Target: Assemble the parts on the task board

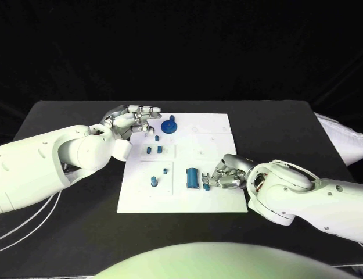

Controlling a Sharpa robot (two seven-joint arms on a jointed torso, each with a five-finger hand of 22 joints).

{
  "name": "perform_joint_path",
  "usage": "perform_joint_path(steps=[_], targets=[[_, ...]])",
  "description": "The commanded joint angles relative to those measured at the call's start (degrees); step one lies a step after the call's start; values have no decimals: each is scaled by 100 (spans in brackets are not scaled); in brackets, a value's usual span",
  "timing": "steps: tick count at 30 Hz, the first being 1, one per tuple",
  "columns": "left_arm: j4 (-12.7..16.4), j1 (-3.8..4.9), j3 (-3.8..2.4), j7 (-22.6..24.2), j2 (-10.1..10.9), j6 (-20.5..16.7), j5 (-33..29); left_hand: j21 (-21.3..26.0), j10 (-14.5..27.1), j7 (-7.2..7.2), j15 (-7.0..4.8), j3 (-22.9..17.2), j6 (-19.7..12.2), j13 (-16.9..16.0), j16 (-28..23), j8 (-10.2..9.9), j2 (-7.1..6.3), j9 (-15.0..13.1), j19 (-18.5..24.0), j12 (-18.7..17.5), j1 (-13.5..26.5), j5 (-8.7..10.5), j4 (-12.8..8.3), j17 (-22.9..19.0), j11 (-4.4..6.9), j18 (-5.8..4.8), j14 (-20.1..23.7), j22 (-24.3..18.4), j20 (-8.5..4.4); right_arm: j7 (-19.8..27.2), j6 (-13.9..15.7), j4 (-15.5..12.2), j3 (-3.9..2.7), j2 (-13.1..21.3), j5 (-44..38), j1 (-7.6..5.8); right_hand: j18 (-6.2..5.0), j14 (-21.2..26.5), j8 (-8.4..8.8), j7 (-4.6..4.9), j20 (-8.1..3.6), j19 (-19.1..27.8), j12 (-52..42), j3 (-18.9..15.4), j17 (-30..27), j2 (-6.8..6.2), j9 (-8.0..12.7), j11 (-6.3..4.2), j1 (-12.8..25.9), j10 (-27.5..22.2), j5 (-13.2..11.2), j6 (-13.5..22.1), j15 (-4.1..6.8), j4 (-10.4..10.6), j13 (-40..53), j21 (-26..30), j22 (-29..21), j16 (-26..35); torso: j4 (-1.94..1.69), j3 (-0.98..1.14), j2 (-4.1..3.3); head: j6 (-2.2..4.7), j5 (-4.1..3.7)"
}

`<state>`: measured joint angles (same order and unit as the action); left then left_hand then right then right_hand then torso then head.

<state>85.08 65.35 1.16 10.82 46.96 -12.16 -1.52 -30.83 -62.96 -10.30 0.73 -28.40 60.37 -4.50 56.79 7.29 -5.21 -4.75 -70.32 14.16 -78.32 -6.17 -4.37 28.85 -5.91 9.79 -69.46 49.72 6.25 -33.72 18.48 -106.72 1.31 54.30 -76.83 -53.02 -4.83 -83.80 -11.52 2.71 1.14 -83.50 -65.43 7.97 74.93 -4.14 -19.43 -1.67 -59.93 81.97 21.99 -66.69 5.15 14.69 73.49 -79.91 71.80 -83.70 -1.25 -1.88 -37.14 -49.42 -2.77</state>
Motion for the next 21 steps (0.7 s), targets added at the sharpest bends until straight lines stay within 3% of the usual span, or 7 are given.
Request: perform_joint_path(steps=[1,4,10,21], targets=[[13,2,-4,10,1,113,26,28,32,-4,2,8,-50,10,4,19,27,9,48,22,-41,-30,-32,-6,-7,65,47,1,-3,242,-96,-68,-1,82,-131,5,103,-435,0,14,-16,2,50,-116,511,-50,-11,22,-160,-27,-207,1,9,-98,-18,11,-19,1,1,2,2,10,-2],[11,2,-4,7,6,113,29,28,32,-4,2,8,-50,10,4,19,27,9,48,22,-41,-30,-32,-6,-7,65,47,1,-3,369,-147,-130,-4,164,-122,3,100,-432,8,22,-13,11,97,-244,500,-85,-16,30,-242,-47,-426,18,2,-153,-36,22,-32,10,7,1,-1,17,-8],[7,2,-3,2,6,118,30,26,37,-6,3,7,-53,11,6,23,27,10,50,29,-43,-30,-40,-12,-9,64,50,4,-3,496,-356,-192,-9,274,-103,-3,97,-431,14,28,-7,20,124,-410,493,-66,-25,36,-401,-57,-642,30,-3,-239,-34,34,-43,19,-1,0,-1,19,-13],[-5,2,-3,-2,0,119,30,26,37,-6,3,7,-53,11,6,23,27,10,50,29,-43,-30,-40,-12,-9,64,50,4,-3,498,-549,-150,-10,259,-72,-4,96,-429,20,34,-3,24,149,-502,485,-1,-30,40,-557,-65,-767,40,-7,-315,-36,41,-48,27,-13,-5,-1,16,-23]])
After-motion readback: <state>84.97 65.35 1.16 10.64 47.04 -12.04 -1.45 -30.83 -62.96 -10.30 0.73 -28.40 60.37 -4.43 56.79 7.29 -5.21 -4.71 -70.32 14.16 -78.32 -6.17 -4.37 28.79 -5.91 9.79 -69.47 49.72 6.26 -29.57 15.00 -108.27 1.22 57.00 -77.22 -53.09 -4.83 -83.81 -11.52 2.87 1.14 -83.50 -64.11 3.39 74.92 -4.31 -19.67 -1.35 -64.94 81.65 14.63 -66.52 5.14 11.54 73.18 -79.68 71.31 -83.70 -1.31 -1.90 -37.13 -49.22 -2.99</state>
